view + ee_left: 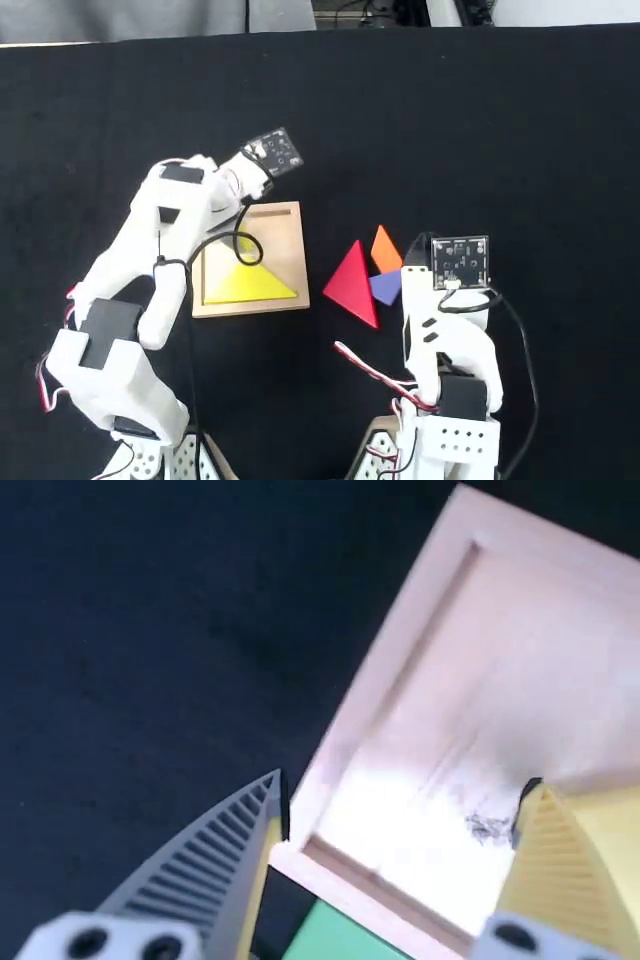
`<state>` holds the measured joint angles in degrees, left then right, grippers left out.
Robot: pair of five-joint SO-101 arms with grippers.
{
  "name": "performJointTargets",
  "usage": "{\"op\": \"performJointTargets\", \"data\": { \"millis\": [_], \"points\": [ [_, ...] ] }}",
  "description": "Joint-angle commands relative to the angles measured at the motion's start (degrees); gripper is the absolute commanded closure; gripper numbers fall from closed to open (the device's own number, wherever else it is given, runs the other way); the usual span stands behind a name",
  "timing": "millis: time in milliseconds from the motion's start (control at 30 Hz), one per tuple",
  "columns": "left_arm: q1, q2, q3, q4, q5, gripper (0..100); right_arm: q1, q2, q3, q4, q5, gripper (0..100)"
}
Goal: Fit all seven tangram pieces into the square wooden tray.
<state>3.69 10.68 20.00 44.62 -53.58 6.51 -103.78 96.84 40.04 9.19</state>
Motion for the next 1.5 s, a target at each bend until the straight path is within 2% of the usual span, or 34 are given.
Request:
{"op": "performJointTargets", "data": {
  "millis": [0, 400, 667, 900, 1000, 1200, 1467],
  "points": [
    [-0.5, -0.4, 0.3, -0.4, 0.3, 64, 0.7, -4.3, -2.4, -1.5, -0.4, 98.6],
    [1.3, -0.7, 0.8, 0.0, 0.4, 64, 0.7, -4.3, -2.6, -1.5, -0.4, 98.6],
    [0.7, -8.5, -0.4, 0.6, 0.8, 64, 0.7, -4.3, -2.6, -1.5, -0.4, 98.6],
    [0.7, -30.9, -4.8, 17.3, 12.3, 64, 0.7, -4.3, -2.4, -1.5, -0.4, 98.6],
    [0.7, -42.8, -3.8, 21.7, 16.4, 64, 0.4, -4.3, -2.3, -1.5, -0.4, 98.6],
    [-2.7, -64.6, 4.8, 26.5, 24.8, 64, -2.7, -4.3, -1.4, -1.5, -0.4, 98.3],
    [-14.9, -88.5, 24.0, 26.3, 41.5, 64, -2.9, -4.3, -0.3, -3.5, -0.4, 98.3]
  ]
}}
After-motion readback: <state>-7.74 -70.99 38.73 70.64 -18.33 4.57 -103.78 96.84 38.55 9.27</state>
